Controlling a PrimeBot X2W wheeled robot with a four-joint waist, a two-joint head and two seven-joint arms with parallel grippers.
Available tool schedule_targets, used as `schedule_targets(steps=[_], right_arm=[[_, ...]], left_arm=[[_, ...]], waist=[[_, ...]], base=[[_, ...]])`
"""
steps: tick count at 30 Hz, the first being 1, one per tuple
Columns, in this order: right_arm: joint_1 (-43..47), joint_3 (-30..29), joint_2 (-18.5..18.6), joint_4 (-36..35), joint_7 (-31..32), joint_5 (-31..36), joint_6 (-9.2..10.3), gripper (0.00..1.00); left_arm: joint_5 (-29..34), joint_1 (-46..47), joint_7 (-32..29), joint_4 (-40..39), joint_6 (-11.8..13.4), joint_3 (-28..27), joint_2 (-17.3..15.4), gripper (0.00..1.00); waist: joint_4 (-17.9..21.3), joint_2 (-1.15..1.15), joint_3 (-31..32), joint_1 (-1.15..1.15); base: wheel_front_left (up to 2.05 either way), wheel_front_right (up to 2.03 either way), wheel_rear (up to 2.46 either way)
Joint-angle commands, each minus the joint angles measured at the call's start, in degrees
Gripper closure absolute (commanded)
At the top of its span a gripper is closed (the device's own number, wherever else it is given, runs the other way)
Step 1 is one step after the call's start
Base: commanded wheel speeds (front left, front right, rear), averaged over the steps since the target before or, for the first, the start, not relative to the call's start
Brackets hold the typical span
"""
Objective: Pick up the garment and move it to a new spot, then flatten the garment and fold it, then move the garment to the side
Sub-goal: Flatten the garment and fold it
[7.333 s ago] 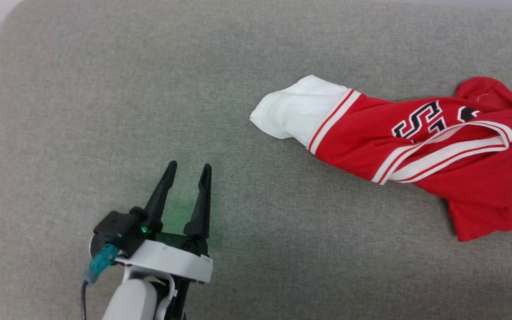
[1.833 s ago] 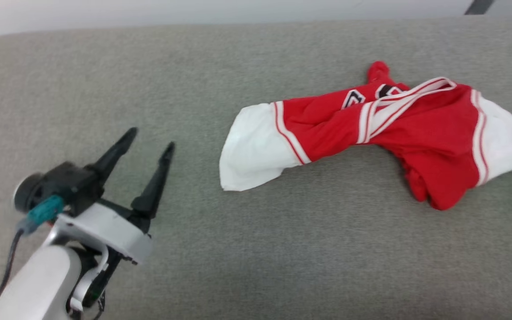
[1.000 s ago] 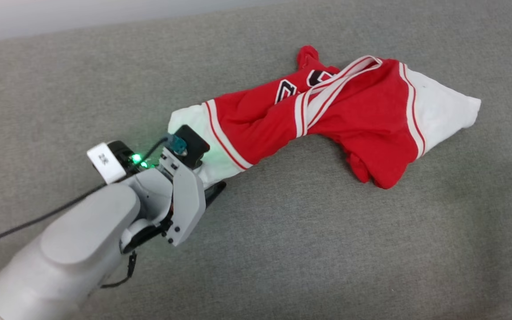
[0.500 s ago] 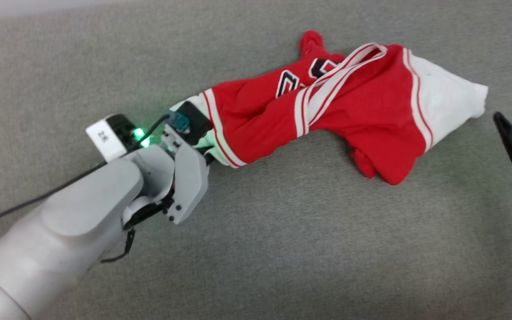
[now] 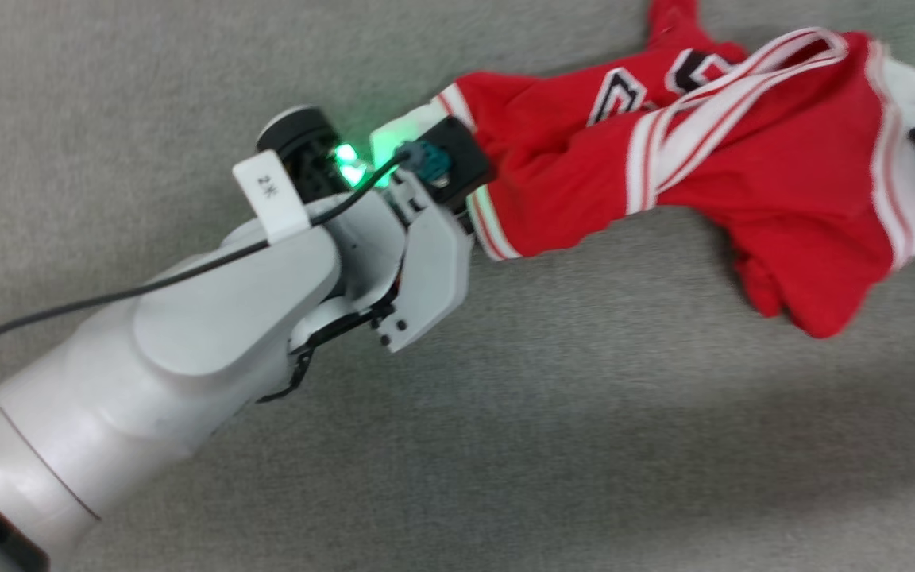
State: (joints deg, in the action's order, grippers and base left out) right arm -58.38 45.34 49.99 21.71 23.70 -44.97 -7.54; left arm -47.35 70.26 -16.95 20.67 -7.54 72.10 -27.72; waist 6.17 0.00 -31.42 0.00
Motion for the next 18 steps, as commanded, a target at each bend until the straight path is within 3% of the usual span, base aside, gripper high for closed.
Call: schedule_targets(steps=[1,7,8,9,10,18], right_arm=[[-2.66,2.32,-0.31,1.72,-0.34,-0.65,0.1,0.0],[-7.69,12.06,-1.63,7.57,0.6,-4.23,0.1,0.0],[-8.18,13.77,-1.74,8.08,0.69,-5.48,0.08,0.17],[-8.65,15.15,-1.77,8.66,0.55,-6.9,0.08,0.71],[-9.07,16.47,-1.95,8.88,0.23,-7.89,0.09,1.0],[-12.99,22.03,0.39,9.13,-8.9,-14.51,0.1,1.0]], left_arm=[[0.56,-1.51,-1.38,0.71,0.16,1.88,0.74,1.0],[0.83,-1.29,-1.42,0.25,0.18,2.32,0.39,1.0],[0.79,-1.38,-1.49,0.26,0.19,2.39,0.19,1.0],[0.73,-1.52,-1.46,0.31,0.22,2.45,-0.04,1.0],[0.58,-1.58,-1.4,0.38,0.23,2.51,-0.31,1.0],[-1.7,-2.76,2.47,1.36,0.23,2.19,-1.84,1.0]], waist=[[-3.3,0.0,-3.72,0.0],[-3.67,0.0,-4.68,0.0],[-3.61,0.0,-4.67,0.0],[-3.53,0.0,-4.61,0.0],[-3.42,0.0,-4.49,0.0],[-2.88,0.0,-1.16,0.0]], base=[[0.0,0.0,0.0],[0.0,0.0,0.0],[0.0,0.0,0.0],[0.0,0.0,0.0],[0.0,0.0,0.0],[0.0,0.0,0.0]])
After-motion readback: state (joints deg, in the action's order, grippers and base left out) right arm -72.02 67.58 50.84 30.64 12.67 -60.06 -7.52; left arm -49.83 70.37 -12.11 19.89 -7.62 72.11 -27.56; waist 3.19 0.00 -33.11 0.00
